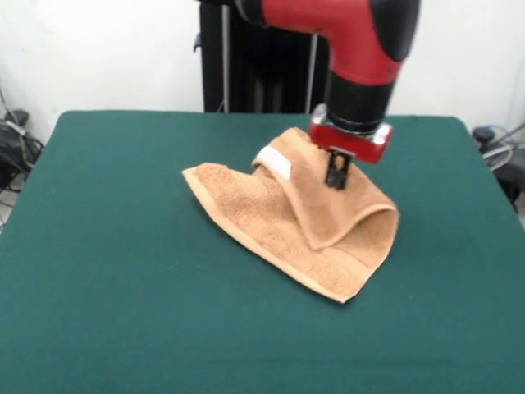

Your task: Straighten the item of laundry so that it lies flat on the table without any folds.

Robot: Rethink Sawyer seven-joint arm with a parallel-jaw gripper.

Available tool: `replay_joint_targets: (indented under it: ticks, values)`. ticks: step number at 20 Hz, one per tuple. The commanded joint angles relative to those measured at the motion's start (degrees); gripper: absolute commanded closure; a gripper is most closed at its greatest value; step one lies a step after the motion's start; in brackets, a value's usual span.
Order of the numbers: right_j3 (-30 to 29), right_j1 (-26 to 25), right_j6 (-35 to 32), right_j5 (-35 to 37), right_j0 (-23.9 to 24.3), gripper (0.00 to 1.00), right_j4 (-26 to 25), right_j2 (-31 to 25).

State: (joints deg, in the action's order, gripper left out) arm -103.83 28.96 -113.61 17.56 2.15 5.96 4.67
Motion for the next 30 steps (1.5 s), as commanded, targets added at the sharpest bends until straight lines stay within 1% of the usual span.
replay_joint_targets:
  ticks: [1, 9, 12, 17, 20, 22, 26, 28, 30]
  values:
    - [-8.42, 0.97, -18.83, -3.42, -3.14, 1.0, 6.77, -1.12]
    - [-10.25, 1.53, -16.49, -4.72, -0.92, 1.0, 9.19, -2.83]
    - [-10.77, 1.71, -15.0, -4.9, 1.11, 1.0, 9.15, -3.21]
    - [-9.72, 2.14, -13.03, -2.45, 3.02, 1.0, 8.78, -2.53]
    - [-9.52, 2.51, -10.71, -1.63, 6.07, 1.0, 7.58, -3.02]
    - [-8.58, 3.26, -8.66, 0.94, 8.03, 1.0, 6.6, -2.59]
    - [-4.72, 6.31, -5.01, 10.48, 10.7, 1.0, 4.87, -0.75]
    - [-2.7, 7.62, -4.46, 15.31, 11.5, 1.0, 4.32, -0.27]
    - [-0.37, 8.97, -4.78, 20.22, 11.32, 1.0, 3.76, 0.52]
